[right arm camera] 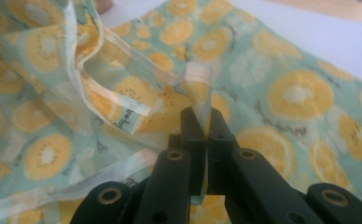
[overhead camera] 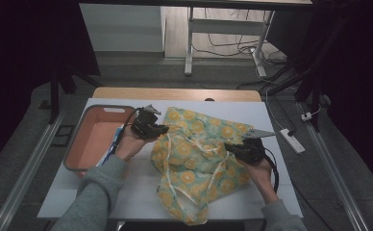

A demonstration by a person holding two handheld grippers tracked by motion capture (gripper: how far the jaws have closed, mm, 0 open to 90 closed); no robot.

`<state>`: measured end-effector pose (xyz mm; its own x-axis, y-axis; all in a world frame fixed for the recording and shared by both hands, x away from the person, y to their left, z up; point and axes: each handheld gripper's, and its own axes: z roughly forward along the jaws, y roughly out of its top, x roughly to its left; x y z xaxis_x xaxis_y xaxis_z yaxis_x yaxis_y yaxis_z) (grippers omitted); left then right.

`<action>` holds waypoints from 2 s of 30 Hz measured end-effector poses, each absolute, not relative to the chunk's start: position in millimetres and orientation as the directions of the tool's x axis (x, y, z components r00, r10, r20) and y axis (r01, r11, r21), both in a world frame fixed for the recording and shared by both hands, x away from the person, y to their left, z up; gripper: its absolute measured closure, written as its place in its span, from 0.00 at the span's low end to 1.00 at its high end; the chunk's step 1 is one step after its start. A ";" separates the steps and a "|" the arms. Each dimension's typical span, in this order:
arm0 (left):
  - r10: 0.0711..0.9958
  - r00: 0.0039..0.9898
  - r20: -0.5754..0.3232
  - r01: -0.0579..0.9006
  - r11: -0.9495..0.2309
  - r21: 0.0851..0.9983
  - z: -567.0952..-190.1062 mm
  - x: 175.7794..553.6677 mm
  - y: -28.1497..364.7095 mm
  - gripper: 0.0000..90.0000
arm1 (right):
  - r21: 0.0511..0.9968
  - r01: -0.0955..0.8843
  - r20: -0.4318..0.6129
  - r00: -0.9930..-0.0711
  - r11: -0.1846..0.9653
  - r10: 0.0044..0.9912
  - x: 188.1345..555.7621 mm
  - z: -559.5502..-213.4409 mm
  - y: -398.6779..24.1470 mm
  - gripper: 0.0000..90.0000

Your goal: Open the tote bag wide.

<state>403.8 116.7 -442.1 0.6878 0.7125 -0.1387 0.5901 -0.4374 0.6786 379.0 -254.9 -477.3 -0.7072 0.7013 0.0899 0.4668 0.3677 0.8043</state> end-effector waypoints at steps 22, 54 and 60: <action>0.644 0.764 -0.031 0.455 -0.504 0.734 -418.0 319.1 96.7 0.30 | 0.764 0.529 0.101 -0.664 0.369 0.741 378.9 -491.5 -263.9 0.94; 0.695 0.718 -0.032 0.509 -0.493 0.705 -444.0 346.3 106.7 0.96 | 0.777 0.549 0.141 -0.630 0.309 0.764 359.0 -478.7 -295.5 0.93; 0.700 0.714 -0.032 0.515 -0.493 0.701 -446.9 347.1 107.9 0.95 | 0.763 0.543 0.075 -0.613 0.351 0.786 358.9 -479.4 -289.8 0.55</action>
<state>347.1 107.9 -446.9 0.7136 0.6998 -0.0324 0.5151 -0.4928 0.7013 358.9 -289.8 -479.4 -0.6134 0.7862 0.0751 0.5428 0.3506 0.7632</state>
